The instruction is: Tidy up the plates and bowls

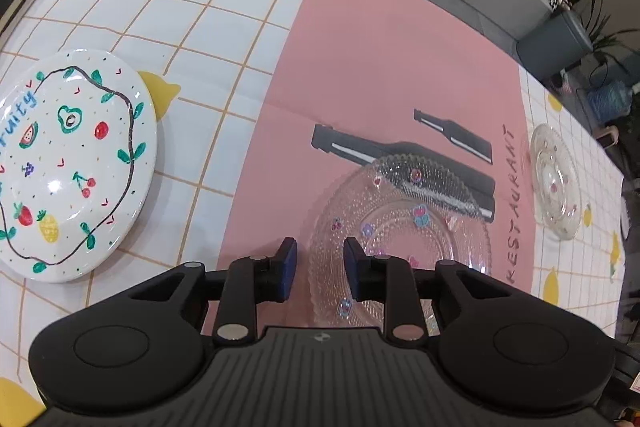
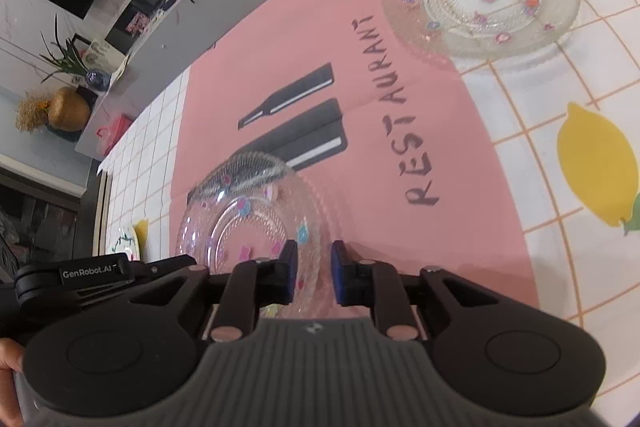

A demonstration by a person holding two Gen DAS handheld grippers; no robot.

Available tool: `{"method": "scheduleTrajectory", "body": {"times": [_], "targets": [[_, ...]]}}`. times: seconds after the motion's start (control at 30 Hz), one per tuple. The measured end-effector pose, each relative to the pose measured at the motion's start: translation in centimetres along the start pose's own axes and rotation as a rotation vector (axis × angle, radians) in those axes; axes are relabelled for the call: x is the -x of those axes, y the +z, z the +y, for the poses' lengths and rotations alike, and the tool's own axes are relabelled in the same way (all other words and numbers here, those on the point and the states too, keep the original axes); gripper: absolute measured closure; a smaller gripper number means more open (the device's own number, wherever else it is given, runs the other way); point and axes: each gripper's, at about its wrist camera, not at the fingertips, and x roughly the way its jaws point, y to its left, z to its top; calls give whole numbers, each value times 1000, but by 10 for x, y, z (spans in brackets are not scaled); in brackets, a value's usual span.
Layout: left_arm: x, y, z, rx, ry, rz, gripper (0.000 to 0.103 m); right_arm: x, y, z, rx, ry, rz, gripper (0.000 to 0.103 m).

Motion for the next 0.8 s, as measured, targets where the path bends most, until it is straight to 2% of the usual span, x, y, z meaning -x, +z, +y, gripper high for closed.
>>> {"method": "scheduleTrajectory", "body": {"times": [0.2,0.23,0.3,0.4,0.6,0.8], "targets": [[-2,2,-4,-14,14,-12,74,-5,-1,-1,-31,46,2,87],[-3,2,-6,-22,24,-7,82,-6,-2,0,-29,44,2,89],[-2,3,-8,-15,35,4,83,-6,-3,0,-28,28,-2,98],[-1,3,-10,4,56,22,84,-9,-2,-1,-59,34,10,98],[15,-8,-18,-21,65,1,91,6,-7,0,-54,23,24,98],[37,-22,-29,-50,64,-15,91,27,-18,-8,-87,49,41,98]]}}
